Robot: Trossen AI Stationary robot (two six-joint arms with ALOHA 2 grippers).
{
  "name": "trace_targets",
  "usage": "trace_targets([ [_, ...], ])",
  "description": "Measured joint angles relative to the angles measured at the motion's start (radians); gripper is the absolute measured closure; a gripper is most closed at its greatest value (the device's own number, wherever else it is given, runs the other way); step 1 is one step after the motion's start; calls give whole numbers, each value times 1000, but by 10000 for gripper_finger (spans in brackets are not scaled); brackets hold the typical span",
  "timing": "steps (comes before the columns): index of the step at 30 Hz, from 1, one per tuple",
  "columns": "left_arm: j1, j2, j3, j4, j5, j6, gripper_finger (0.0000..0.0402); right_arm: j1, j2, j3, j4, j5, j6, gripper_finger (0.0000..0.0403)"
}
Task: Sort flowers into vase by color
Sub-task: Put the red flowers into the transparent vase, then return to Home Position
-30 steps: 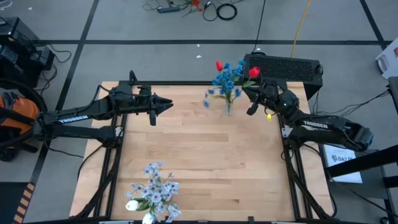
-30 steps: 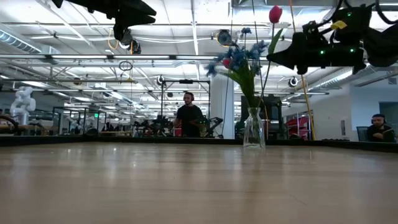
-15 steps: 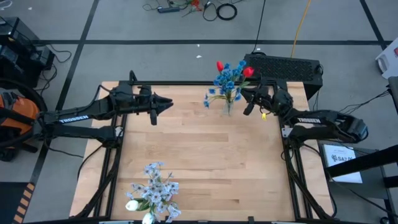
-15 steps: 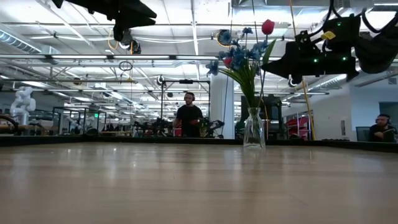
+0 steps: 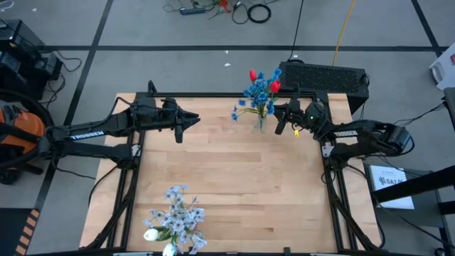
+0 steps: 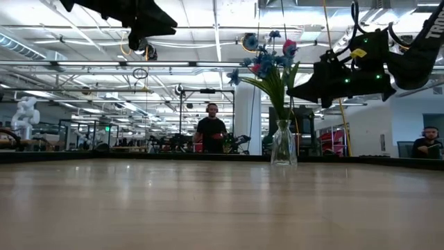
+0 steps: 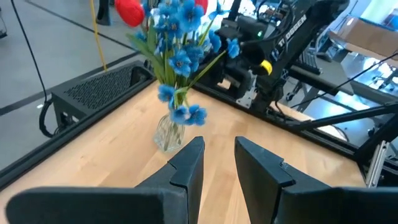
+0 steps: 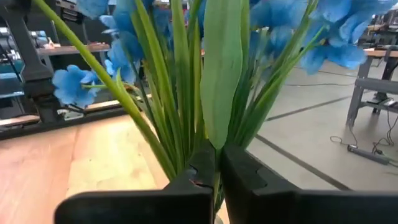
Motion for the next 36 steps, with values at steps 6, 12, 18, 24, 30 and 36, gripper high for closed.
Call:
trace_targets([
  [6,0,5,0,2,0,0,304,0,11,0,2,0,48,382],
  [12,0,4,0,2,0,0,304,0,-20,0,-12,-5,49,350],
  [18,0,5,0,2,0,0,304,0,-61,-1,-33,-6,51,299],
  [24,0,5,0,2,0,0,304,0,-139,-1,-172,-1,22,248],
  [30,0,5,0,2,0,1,304,0,-284,-1,-370,55,8,210],
  [36,0,4,0,17,-2,1,304,6,-474,-1,-538,47,72,191],
])
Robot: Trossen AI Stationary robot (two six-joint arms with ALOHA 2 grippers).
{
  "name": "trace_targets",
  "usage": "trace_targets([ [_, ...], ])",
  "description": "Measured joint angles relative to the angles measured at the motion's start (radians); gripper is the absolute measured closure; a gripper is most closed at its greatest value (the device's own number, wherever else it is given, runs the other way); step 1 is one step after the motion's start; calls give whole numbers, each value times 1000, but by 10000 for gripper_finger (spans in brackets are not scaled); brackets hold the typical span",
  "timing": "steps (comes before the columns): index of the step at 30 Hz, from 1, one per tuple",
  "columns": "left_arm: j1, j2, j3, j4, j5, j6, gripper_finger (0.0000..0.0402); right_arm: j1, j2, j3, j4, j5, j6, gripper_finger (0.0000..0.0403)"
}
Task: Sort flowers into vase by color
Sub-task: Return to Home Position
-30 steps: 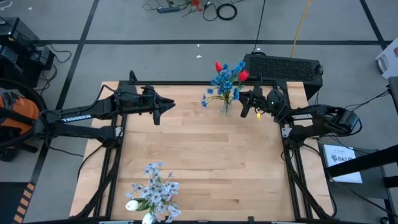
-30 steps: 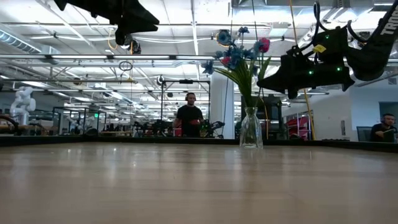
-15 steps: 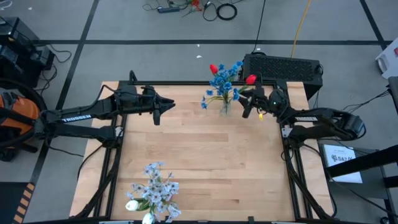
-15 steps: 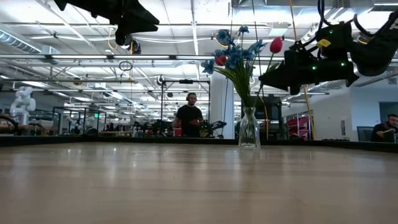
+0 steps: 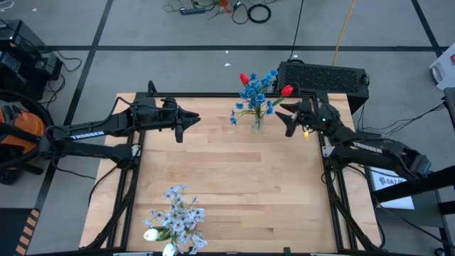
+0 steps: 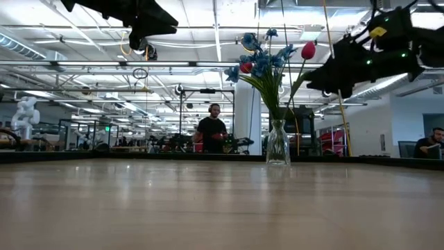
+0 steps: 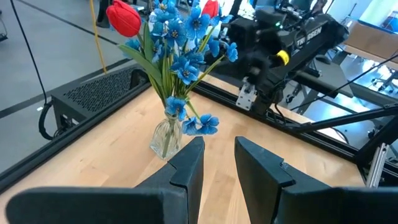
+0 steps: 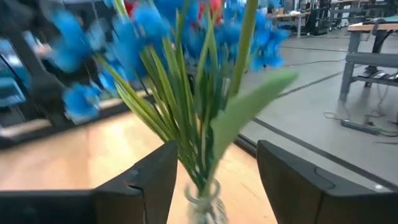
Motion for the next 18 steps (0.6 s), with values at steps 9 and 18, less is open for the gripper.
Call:
trace_targets([
  [9,7,-2,0,-102,-32,293,304,189,-188,17,-167,11,77,237],
  [18,4,-49,-202,-13,-36,322,304,520,-107,206,-459,253,25,394],
])
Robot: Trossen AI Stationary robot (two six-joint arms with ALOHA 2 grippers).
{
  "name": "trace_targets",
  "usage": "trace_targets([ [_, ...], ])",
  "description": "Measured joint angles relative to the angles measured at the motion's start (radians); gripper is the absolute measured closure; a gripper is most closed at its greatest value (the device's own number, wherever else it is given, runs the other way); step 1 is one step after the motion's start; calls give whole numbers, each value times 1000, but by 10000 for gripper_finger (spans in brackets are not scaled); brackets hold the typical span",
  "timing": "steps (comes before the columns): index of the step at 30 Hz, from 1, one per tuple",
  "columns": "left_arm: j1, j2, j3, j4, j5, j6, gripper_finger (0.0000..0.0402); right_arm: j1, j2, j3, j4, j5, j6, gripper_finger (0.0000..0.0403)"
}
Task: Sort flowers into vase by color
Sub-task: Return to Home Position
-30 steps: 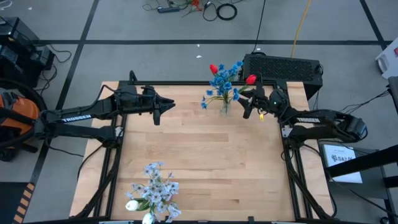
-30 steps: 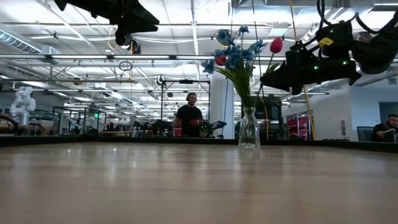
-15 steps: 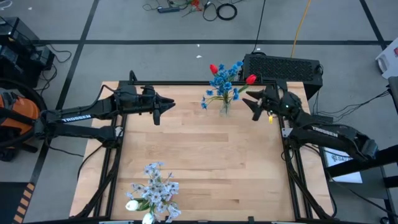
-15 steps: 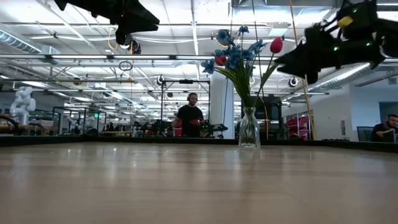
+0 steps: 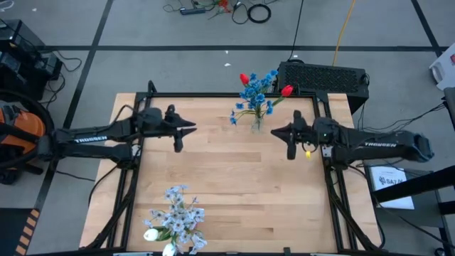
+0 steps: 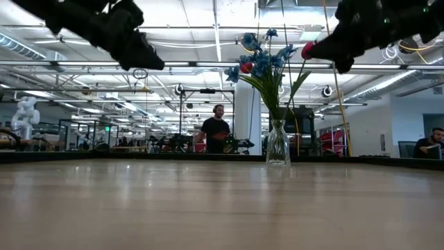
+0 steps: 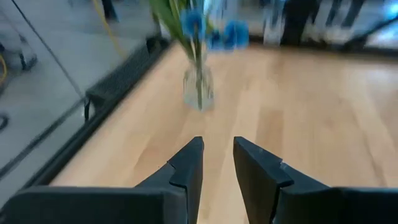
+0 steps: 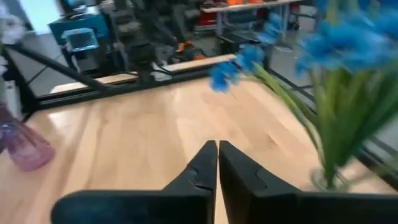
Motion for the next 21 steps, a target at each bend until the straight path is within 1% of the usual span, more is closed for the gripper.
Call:
trace_targets([
  [2,-9,-25,-93,148,0,-24,304,55,28,28,0,37,5,393],
  [4,-23,-50,-179,243,16,-25,304,100,61,41,1,49,28,397],
  [9,-63,-135,-334,371,141,-45,304,199,170,40,-13,45,102,401],
  [11,-87,-174,-394,425,185,-60,304,222,210,39,21,46,127,402],
  [14,-124,-233,-471,536,196,-61,304,236,248,39,92,46,128,402],
  [18,-157,-316,-546,598,192,-69,304,235,280,39,159,48,128,401],
  [21,-166,-374,-566,562,190,-87,304,233,292,39,160,48,128,399],
])
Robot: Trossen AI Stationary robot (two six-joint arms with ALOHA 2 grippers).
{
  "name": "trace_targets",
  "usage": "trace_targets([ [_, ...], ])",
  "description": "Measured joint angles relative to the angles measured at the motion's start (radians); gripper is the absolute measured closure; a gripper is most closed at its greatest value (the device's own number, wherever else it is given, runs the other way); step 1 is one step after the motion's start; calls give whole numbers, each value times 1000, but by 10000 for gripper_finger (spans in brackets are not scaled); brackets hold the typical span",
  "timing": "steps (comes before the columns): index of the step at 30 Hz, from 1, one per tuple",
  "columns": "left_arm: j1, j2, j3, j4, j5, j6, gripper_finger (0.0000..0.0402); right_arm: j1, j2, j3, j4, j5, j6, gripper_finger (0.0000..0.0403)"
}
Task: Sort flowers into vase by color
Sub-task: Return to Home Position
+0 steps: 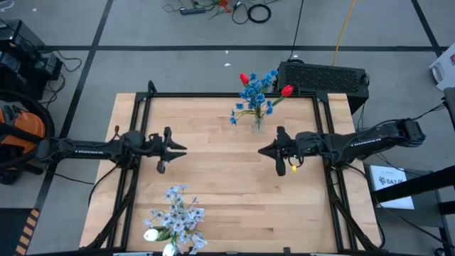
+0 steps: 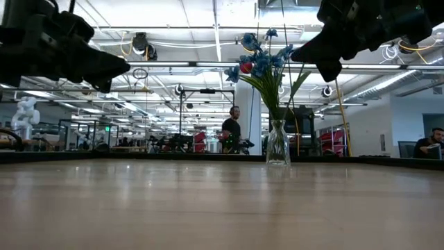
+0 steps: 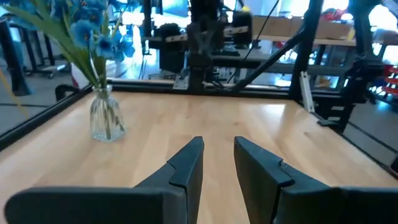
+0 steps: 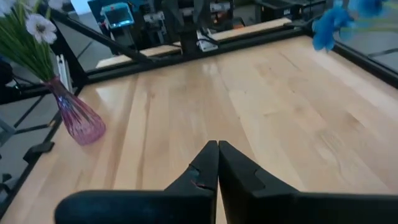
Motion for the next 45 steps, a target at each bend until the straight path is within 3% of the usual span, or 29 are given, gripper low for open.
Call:
trace_targets([
  [6,-18,-90,0,-1,8,27,304,0,12,0,-2,0,14,402],
  [11,-23,-173,0,-1,73,1,304,0,12,0,-2,1,14,402],
  [16,-22,-271,0,-1,135,-26,304,0,12,0,-2,81,48,402],
  [21,-22,-369,-1,-26,141,-26,304,0,12,0,-3,130,115,403],
  [27,-22,-481,-1,-203,75,-16,304,0,12,0,-3,126,142,403],
  [33,-22,-485,-1,-315,11,18,304,0,12,0,-9,126,142,403],
  [41,-22,-485,-1,-419,2,79,304,0,12,0,-40,118,98,403],
  [45,-22,-485,-1,-419,1,79,304,0,12,0,-48,36,17,403],
])
